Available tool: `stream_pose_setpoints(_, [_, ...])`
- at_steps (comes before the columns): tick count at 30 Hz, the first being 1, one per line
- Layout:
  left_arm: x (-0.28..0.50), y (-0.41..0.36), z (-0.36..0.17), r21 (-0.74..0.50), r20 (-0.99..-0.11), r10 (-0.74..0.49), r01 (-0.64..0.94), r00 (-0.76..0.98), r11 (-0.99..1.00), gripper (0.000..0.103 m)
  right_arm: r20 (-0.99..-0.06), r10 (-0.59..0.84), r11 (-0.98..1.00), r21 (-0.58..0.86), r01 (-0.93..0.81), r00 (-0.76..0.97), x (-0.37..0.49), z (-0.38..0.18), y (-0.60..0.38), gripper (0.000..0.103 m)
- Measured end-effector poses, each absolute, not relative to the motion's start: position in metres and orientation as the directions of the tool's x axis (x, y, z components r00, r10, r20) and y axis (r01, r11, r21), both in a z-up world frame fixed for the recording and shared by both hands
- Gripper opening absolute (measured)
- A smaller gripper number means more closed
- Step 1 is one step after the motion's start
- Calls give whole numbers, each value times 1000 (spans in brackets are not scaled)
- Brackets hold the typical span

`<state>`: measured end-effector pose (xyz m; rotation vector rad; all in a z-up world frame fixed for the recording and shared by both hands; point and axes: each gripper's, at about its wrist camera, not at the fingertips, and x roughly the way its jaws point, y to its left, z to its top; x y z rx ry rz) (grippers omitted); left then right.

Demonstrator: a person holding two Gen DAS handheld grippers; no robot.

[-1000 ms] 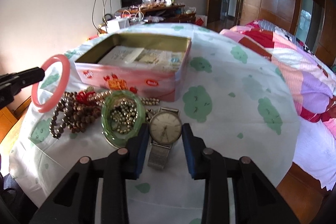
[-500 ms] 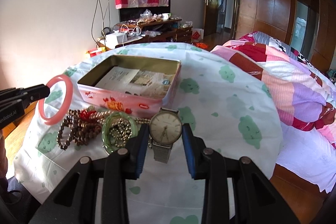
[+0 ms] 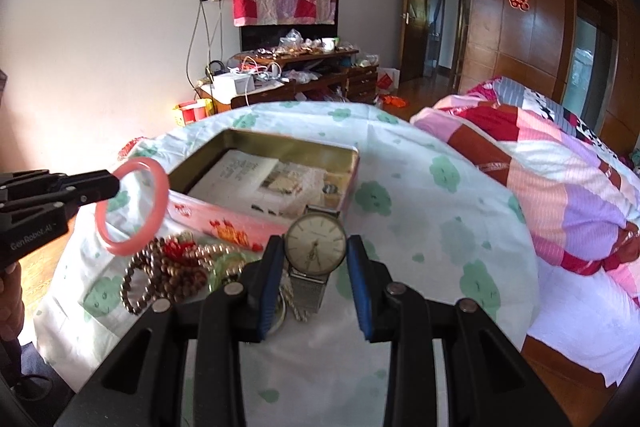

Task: Organize jewelry
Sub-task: 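Carry bangle and watch into the pink tin and open both tools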

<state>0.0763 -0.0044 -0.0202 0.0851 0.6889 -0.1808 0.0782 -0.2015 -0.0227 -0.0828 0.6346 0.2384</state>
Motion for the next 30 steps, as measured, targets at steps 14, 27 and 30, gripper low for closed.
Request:
stream_pose_setpoints(14, [136, -8, -15, 92, -657, -82, 187, 749, 978, 9, -568, 219, 956, -37, -290, 793, 120, 0, -187, 34])
stream_pose_setpoints(27, [184, -12, -35, 115, -701, -34, 160, 712, 981, 9, -591, 231, 956, -11, -294, 773, 166, -12, -177, 34])
stream_pose_setpoints(30, [191, -14, -41, 118, -712, -27, 158, 702, 980, 9, -602, 223, 958, -12, -288, 767, 174, -18, -175, 34])
